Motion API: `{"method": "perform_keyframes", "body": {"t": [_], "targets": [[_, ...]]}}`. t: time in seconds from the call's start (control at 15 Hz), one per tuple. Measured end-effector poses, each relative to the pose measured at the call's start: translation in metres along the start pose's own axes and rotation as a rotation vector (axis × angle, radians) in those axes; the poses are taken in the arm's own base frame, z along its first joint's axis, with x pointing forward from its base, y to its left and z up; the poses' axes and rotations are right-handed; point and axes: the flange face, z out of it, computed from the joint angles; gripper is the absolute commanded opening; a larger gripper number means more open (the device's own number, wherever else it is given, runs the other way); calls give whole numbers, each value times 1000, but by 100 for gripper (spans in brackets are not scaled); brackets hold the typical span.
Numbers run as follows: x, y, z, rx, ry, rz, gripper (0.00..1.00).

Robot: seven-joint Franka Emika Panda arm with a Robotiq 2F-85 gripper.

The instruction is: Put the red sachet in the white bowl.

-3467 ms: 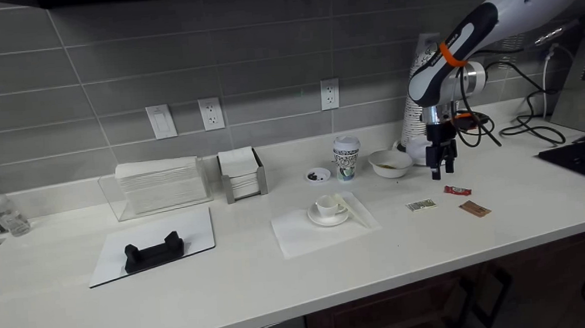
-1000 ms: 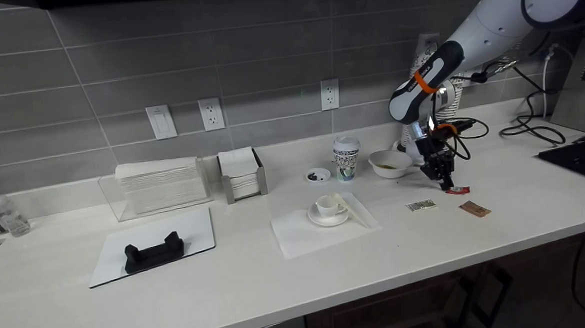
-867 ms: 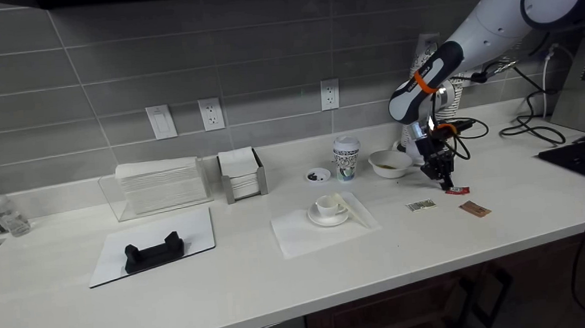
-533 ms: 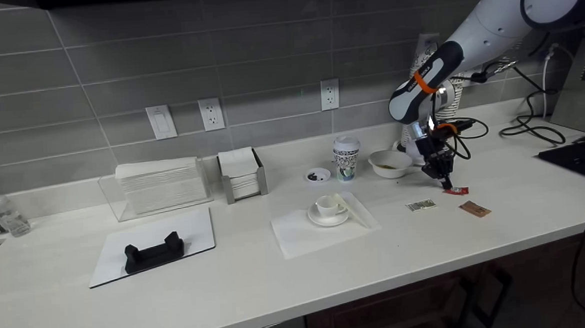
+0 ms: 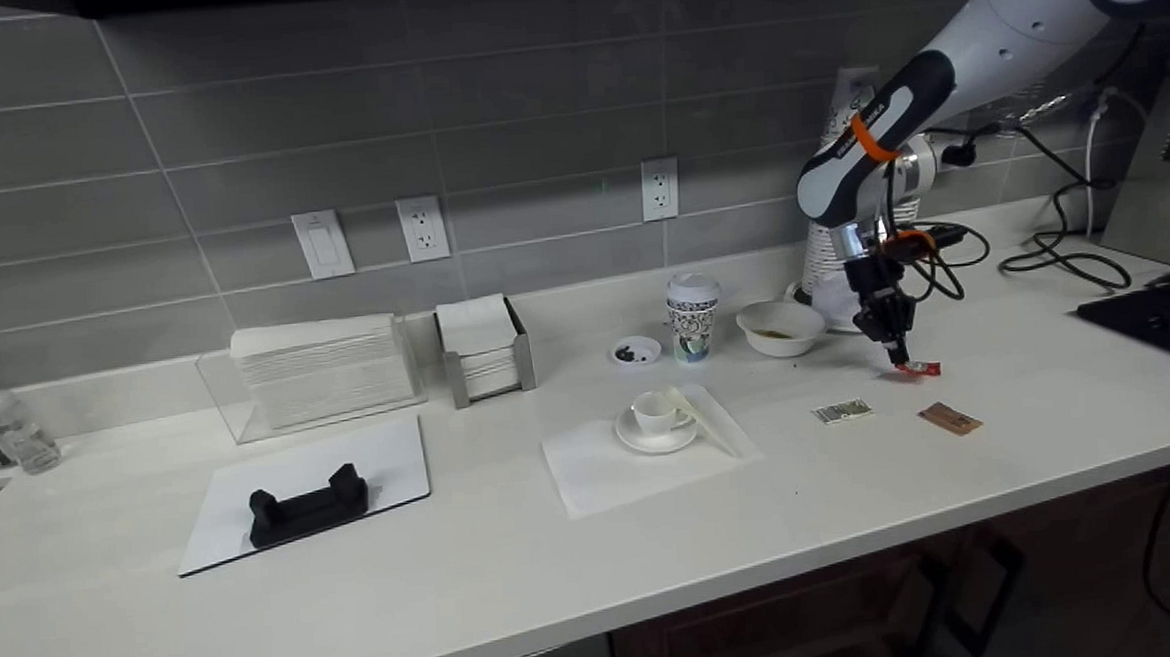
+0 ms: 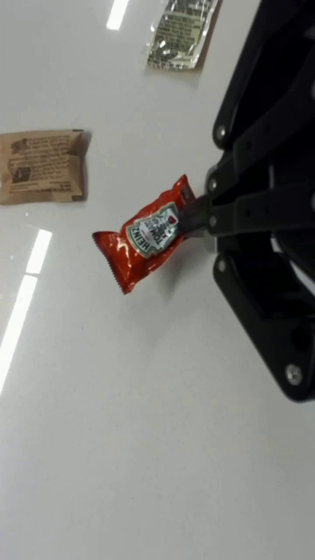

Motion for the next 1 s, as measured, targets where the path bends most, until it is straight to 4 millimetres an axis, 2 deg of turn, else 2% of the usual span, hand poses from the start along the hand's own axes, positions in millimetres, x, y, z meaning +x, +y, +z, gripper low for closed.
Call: {"method": "perform_keyframes", "body": {"t": [0.27, 0.53, 0.73, 1.0], "targets": [[-33, 5, -24, 81, 69, -93, 0], [-56, -5, -44, 218, 160, -184, 0], [-64, -16, -53, 362, 222, -182, 0], [-62, -22, -61, 543, 314, -127, 0]]}}
